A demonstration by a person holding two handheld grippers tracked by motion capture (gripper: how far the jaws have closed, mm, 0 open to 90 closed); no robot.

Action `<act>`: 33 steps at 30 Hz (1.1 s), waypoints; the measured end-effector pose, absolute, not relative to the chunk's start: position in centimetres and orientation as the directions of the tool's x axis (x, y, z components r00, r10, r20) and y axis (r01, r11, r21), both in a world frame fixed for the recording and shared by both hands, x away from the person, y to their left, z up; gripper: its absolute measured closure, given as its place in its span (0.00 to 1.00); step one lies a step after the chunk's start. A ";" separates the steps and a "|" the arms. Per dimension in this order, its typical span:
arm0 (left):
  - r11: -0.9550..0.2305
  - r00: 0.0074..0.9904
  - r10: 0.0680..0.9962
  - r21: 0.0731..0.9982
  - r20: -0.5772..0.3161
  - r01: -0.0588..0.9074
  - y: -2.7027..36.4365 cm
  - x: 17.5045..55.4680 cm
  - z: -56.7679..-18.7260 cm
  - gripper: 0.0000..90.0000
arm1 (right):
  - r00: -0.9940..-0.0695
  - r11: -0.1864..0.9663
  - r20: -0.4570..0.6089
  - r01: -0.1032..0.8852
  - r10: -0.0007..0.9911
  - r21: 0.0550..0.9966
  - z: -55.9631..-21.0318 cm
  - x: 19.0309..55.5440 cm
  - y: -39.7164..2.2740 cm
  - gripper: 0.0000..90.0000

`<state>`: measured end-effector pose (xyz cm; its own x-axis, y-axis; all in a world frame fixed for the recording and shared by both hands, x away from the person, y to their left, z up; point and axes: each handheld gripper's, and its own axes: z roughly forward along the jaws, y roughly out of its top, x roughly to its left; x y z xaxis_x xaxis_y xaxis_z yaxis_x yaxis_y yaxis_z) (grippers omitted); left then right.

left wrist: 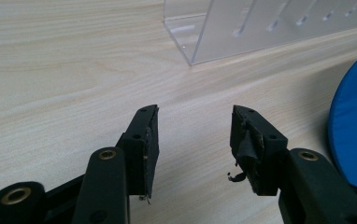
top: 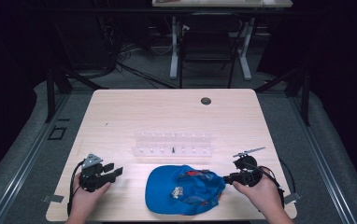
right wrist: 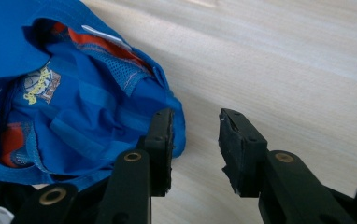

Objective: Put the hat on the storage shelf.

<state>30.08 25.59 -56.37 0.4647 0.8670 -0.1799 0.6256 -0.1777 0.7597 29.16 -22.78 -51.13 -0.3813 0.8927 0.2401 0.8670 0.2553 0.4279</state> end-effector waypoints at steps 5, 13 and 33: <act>-0.190 0.474 0.863 0.757 -0.176 0.625 25.5 30.1 -56.4 0.58 | -0.376 0.269 0.248 0.887 0.893 0.376 -51.3 29.6 -22.2 0.71; -0.205 0.480 0.861 0.748 -0.169 0.631 25.4 30.1 -56.4 0.58 | -0.370 0.275 0.269 0.902 0.889 0.333 -51.8 30.4 -21.8 0.69; -0.200 0.469 0.868 0.746 -0.166 0.635 25.4 30.1 -56.6 0.57 | -0.323 0.250 0.349 0.939 0.880 0.237 -53.7 30.9 -21.3 0.70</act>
<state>30.13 25.37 -56.64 0.4687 0.8676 -0.1660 0.6350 -0.2003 0.7461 30.91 -21.34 -53.68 -0.3225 0.8798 0.3491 0.9388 0.2502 0.2366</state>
